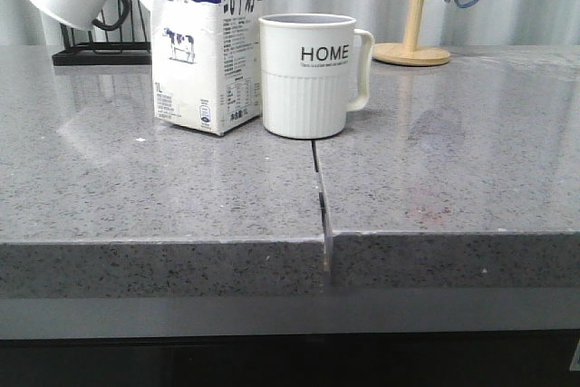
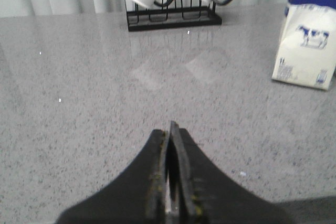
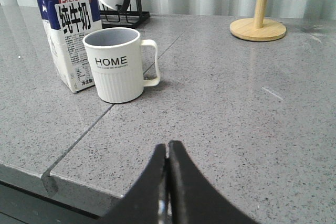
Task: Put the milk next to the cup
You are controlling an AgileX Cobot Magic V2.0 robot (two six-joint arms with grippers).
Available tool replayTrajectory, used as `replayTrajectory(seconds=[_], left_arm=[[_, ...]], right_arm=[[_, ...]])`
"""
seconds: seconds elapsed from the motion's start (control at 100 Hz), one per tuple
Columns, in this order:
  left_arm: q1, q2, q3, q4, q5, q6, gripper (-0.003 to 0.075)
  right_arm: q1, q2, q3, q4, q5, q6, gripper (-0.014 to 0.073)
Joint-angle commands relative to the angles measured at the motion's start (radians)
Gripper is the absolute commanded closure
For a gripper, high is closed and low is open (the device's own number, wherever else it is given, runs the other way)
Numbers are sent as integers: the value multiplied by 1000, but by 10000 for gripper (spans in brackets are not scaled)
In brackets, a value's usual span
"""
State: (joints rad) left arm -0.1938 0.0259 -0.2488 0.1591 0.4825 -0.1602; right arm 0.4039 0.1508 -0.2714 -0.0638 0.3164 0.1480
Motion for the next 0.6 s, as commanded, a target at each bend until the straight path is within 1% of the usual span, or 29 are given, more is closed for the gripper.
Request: replayTrajectory(seconds=[0.0,0.06,0.17,0.21,0.29,0.35,0.4,0.44,0.59], left_arm=[[4,10,-3,14,-103,-11,741],[4,6,28,17,-156,-11,741],[19,-20,125,17,-337,-6,741],[31,-37,168,-3,-389,14,741],[72,-64,244,-83,-443,74,741],[95,-64,298,-125,-521,119,741],[108,-64,289,-128,-456,124,741],[113,-64,292,-128,-472,124,741],[123,-64,292,-128,-466,124,741]], right_arm=[[-2,9,-26,0,-72,-1,661],[-2,9,-26,0,-72,-1,661],[-2,9,-26,0,-72,-1,661],[-2,9,-26,0,-72,-1,661],[-2,9,-26,0,-72,-1,661],[-2,9,-26,0,-72,-1,661],[-2,9,-26,0,-72,-1,661],[-2,9,-26,0,-72,-1,661],[-2,9,-26,0,-72,-1,661]])
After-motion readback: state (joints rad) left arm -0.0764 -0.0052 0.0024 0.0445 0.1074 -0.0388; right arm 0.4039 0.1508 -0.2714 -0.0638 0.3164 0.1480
